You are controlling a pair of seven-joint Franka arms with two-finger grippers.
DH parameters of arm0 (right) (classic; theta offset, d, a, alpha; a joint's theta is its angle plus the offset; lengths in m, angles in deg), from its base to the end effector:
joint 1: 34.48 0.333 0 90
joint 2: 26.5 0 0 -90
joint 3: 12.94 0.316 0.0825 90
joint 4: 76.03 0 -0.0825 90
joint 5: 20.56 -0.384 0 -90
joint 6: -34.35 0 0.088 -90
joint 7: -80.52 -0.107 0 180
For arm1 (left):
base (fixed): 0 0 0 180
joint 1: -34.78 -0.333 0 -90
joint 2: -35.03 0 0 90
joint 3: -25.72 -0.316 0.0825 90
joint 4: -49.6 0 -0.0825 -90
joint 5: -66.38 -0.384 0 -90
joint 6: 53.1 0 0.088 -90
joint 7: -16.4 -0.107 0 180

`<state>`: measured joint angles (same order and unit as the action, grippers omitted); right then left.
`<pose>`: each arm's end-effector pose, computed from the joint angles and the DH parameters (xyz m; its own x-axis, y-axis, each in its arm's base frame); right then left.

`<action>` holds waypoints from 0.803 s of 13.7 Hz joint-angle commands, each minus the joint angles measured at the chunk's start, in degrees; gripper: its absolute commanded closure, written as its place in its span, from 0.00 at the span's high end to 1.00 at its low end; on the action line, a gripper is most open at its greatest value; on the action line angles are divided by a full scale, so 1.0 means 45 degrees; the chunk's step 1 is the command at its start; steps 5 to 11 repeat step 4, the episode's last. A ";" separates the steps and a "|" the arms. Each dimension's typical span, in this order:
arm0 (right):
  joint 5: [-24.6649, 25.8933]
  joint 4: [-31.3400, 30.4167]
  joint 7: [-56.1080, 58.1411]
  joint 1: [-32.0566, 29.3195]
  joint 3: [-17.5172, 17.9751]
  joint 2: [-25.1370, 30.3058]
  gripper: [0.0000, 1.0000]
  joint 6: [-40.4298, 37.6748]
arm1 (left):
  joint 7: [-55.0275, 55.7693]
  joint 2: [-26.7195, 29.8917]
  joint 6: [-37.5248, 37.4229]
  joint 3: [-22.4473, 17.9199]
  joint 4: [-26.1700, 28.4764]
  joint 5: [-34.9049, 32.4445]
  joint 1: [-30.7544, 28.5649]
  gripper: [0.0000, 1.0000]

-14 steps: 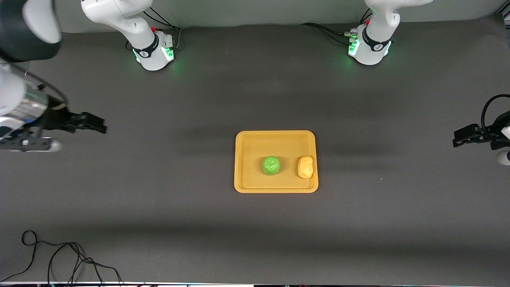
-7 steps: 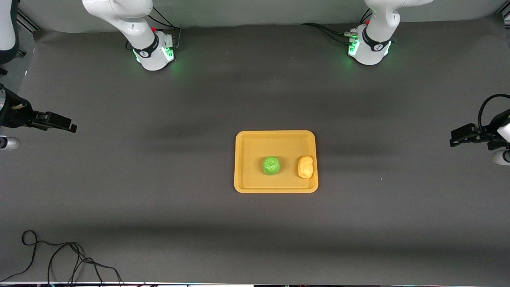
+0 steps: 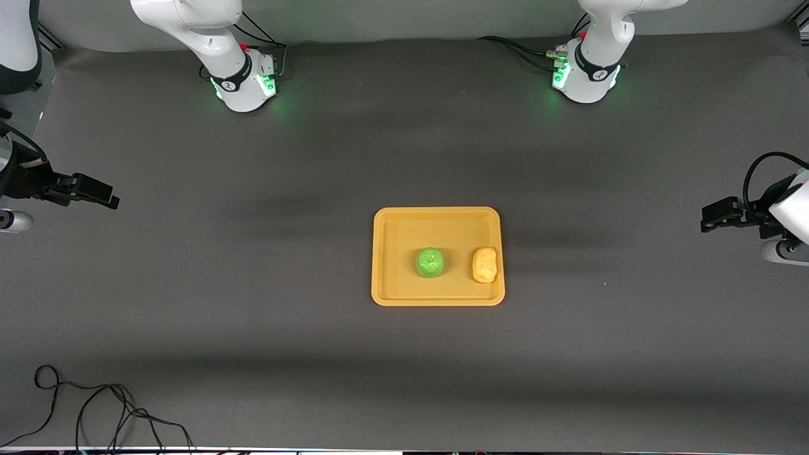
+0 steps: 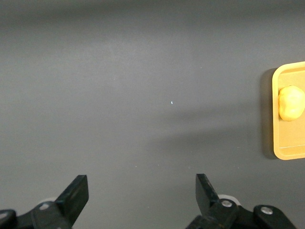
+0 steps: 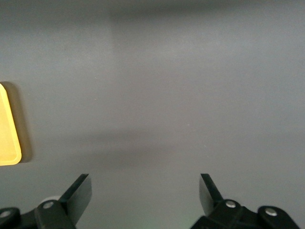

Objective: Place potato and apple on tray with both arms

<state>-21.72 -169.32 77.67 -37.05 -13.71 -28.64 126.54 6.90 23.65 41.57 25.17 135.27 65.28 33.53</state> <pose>0.5653 -0.0308 0.5797 0.9924 -0.1085 -0.0574 -0.1096 -0.9938 -0.0168 0.6176 0.0208 0.5507 0.9898 -0.1356 -0.0444 -0.1364 -0.9906 -0.0138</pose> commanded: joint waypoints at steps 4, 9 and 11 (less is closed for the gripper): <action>0.0317 0.0049 0.0047 0.0082 0.0033 0.0162 1.00 -0.0036 | -0.0097 -0.0107 -0.0198 -0.0071 -0.0131 -0.0048 0.0003 1.00; 0.0317 0.0049 0.0047 0.0082 0.0033 0.0162 1.00 -0.0036 | -0.0097 -0.0107 -0.0198 -0.0071 -0.0131 -0.0048 0.0003 1.00; 0.0317 0.0049 0.0047 0.0082 0.0033 0.0162 1.00 -0.0036 | -0.0097 -0.0107 -0.0198 -0.0071 -0.0131 -0.0048 0.0003 1.00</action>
